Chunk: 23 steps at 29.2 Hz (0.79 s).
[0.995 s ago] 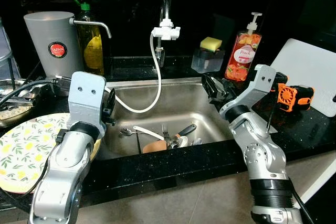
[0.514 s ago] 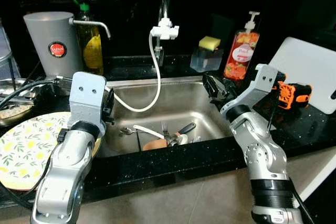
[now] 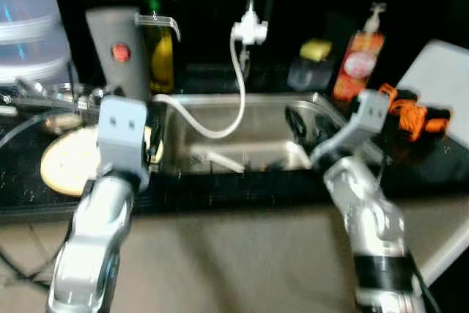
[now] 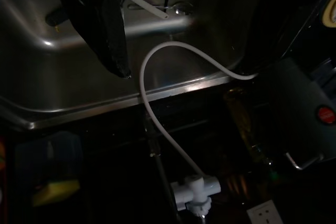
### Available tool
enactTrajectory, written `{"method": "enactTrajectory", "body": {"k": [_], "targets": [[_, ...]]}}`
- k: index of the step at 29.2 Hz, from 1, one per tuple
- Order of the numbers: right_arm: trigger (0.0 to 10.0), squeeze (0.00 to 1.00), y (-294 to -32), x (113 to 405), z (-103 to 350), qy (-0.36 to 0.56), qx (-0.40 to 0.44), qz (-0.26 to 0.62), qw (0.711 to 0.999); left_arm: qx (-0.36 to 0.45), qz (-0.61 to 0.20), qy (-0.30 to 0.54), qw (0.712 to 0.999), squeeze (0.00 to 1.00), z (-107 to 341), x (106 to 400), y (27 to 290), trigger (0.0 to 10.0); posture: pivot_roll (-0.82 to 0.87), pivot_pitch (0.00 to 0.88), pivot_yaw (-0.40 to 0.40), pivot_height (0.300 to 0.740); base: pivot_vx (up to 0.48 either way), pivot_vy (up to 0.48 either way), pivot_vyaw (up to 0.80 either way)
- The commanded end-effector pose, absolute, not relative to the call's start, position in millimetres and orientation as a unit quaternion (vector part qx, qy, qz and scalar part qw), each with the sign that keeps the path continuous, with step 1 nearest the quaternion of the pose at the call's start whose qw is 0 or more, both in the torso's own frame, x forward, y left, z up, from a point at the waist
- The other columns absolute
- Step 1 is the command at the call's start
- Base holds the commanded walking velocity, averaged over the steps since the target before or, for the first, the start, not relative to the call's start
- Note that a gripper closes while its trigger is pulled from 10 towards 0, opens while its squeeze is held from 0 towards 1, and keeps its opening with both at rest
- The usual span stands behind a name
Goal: Kitchen organization
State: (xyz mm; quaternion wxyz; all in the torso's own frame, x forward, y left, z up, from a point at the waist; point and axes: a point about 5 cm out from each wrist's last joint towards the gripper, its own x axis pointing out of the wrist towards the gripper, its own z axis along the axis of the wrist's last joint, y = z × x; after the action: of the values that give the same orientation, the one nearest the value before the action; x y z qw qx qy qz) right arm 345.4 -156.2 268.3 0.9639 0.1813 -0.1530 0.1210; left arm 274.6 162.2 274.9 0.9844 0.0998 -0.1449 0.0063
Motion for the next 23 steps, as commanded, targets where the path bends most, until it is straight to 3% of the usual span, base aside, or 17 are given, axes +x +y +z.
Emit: {"method": "enactTrajectory", "body": {"k": [1, 23], "targets": [[10.0, 0.0, -156, 345, 267, -0.148, 0.179, 0.121, 0.965, 0.097, 0.006, -0.142, 0.985, 0.0, 274, 276, 162, 10.0, 0.19, 0.034, -0.048, 0.74, 0.0, 0.0, 0.0], [10.0, 0.0, -147, 342, 265, -0.145, 0.148, 0.146, 0.967, 0.081, 0.053, -0.145, 0.985, 0.0, 275, 275, 174, 10.0, 0.19, 0.035, -0.052, 0.74, 0.0, 0.011, 0.0]]}}
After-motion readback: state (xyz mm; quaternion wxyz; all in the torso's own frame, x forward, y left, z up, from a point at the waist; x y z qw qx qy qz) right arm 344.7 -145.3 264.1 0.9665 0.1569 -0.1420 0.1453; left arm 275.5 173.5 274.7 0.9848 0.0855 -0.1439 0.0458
